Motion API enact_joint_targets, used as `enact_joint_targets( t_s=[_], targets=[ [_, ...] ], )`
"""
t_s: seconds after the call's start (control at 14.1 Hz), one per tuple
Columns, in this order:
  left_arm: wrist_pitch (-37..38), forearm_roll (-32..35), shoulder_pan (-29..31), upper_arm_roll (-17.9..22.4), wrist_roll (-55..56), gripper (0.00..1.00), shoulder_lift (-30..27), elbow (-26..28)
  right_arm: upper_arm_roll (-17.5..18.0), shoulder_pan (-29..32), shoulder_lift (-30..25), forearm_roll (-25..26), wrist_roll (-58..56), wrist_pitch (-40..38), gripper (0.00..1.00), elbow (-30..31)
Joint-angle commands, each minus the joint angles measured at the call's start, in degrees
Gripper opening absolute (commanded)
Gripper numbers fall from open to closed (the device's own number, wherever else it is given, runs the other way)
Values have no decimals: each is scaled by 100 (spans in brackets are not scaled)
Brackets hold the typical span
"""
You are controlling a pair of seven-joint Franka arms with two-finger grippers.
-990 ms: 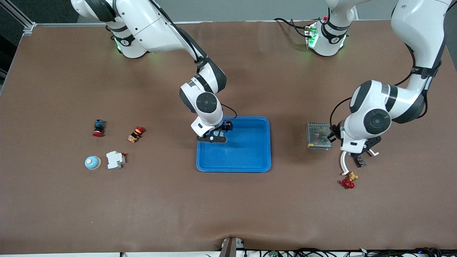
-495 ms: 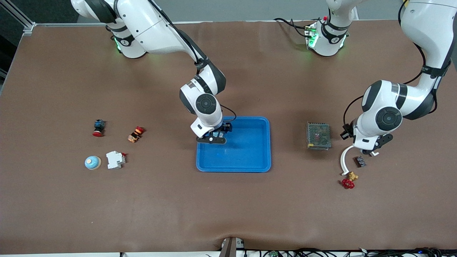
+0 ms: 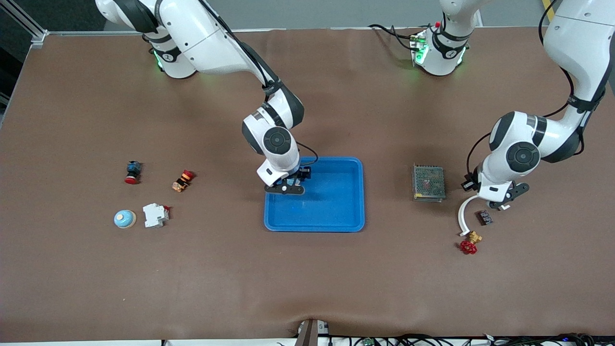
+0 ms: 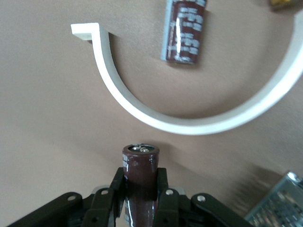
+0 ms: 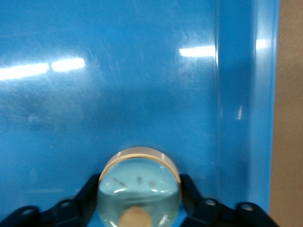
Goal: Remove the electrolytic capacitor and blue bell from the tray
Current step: 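Release the capacitor inside the pipe arc while the right gripper lifts the bell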
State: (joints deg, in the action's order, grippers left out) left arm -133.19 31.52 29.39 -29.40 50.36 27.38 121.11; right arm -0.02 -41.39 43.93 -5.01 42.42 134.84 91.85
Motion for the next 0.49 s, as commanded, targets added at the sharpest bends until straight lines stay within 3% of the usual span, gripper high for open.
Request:
enact_joint_targets(
  t_s=[0.0,0.07,0.14,0.21,0.42],
  targets=[
    [-102,126,58,-48,-43,22,48,9,-16,8,37,97,56,25,54,-18],
    [-102,126,58,-48,-35,51,57,1,-16,8,37,97,47,16,51,-27],
    [-102,126,49,-48,-26,91,48,-26,-16,8,28,97,30,-10,50,-36],
    [-93,126,58,-57,18,100,22,-34,-16,8,10,97,21,-36,50,-53],
    [-31,117,40,-109,18,100,-101,-175,-16,-18,-69,97,12,-80,50,-80]
  ],
)
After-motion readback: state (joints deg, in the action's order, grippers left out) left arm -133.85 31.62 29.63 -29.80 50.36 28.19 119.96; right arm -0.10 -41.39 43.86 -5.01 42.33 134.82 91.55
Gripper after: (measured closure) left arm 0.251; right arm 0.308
